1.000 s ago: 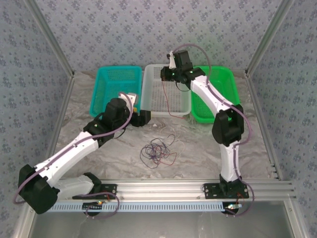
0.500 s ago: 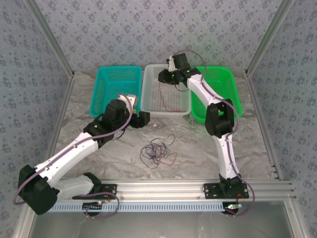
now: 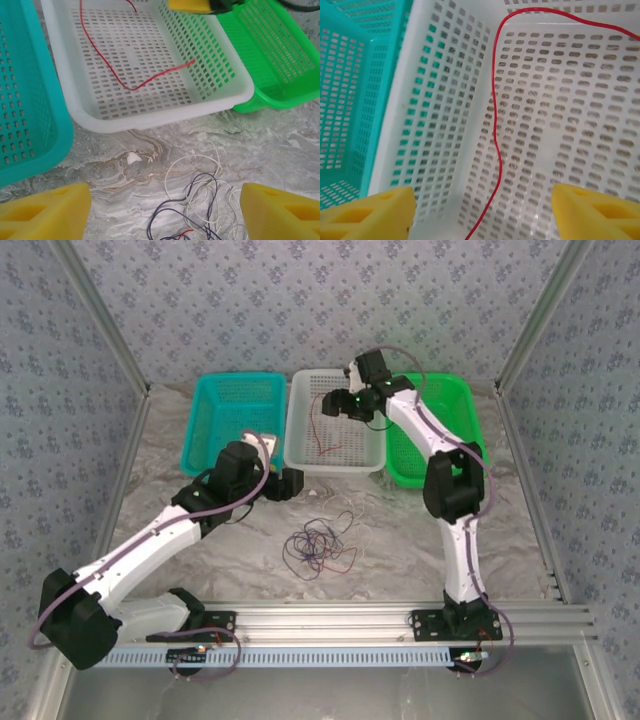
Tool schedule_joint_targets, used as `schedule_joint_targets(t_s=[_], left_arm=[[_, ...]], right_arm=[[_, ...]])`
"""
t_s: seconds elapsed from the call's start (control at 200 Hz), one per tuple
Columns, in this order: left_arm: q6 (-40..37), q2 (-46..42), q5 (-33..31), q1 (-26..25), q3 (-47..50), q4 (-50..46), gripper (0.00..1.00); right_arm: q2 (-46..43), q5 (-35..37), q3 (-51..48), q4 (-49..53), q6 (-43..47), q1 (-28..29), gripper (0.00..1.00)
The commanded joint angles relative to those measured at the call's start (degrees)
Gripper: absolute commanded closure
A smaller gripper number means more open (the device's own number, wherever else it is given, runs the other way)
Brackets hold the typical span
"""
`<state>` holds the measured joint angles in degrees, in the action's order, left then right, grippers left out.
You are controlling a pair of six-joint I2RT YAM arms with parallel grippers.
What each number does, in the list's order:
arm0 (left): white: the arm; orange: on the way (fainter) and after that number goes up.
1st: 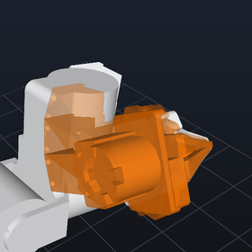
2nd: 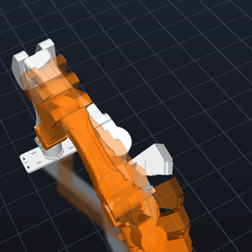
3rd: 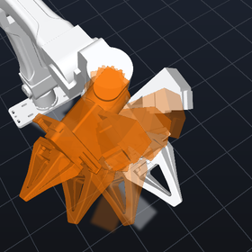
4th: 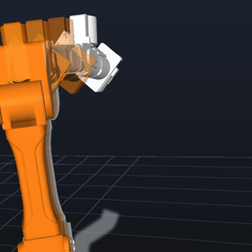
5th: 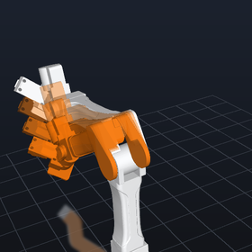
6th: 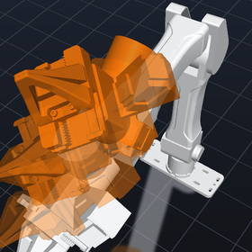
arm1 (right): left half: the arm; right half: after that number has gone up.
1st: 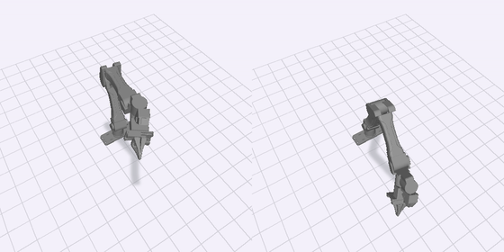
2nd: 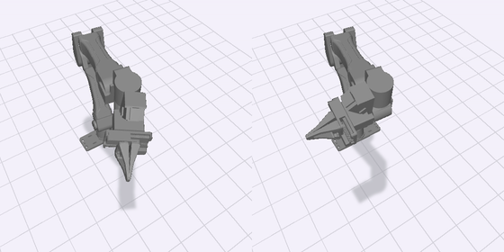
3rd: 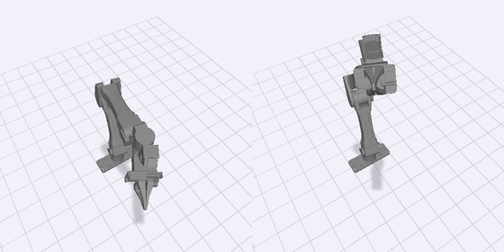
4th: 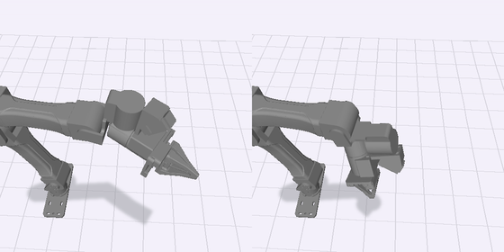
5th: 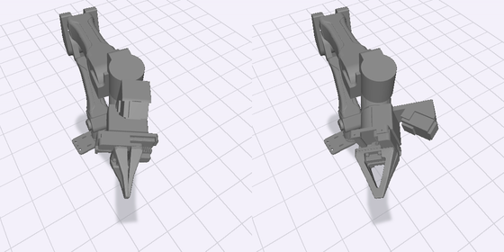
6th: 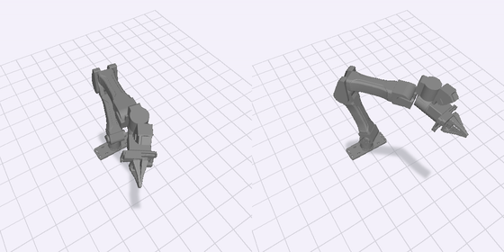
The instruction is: Untangle the cables
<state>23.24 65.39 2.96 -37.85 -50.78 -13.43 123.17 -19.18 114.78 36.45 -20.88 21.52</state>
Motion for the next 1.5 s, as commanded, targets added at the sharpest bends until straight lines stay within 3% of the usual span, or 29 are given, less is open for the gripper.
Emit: schedule_joint_targets(t_s=[0.0, 0.22, 0.455, 0.575, 0.675, 0.959, 1.284, 1.494], left_arm=[[0.4, 1.0, 4.3, 0.3, 2.1, 0.4, 0.22], [-1.7, 5.0, 11.2, -3.1, 3.2, 0.4, 0.26], [-4.0, 7.1, 9.9, -5.0, 4.4, 1.5, 0.27], [-2.9, 7.1, 9.7, -1.7, 4.4, 2.1, 0.25], [-0.4, 6.8, 11.5, 2.1, 4.2, 2.3, 0.23], [4.8, 4.3, 13.6, 5.1, 6.5, 6.2, 0.21], [7.4, 3.4, 13.3, 5.5, 8.3, 7.0, 0.21], [7.1, 0.8, 11.3, 5.9, 8.7, 5.0, 0.20]], right_arm=[[-12.2, 2.2, -7.9, -5.4, 1.5, 0.0, 0.24], [-28.8, 3.0, -28.3, -9.1, 3.6, -0.5, 0.24], [-46.8, 1.4, -50.4, -7.1, 8.6, 1.1, 0.32], [-52.4, 5.8, -57.2, -2.9, 11.4, 7.5, 0.34], [-55.4, 11.3, -61.0, 0.5, 13.8, 16.2, 0.27], [-54.9, 22.1, -64.3, 5.4, 14.6, 30.8, 0.22], [-49.0, 27.0, -62.9, 3.7, 23.2, 37.6, 0.23], [-42.3, 26.9, -60.1, 2.9, 29.2, 39.4, 0.29]])
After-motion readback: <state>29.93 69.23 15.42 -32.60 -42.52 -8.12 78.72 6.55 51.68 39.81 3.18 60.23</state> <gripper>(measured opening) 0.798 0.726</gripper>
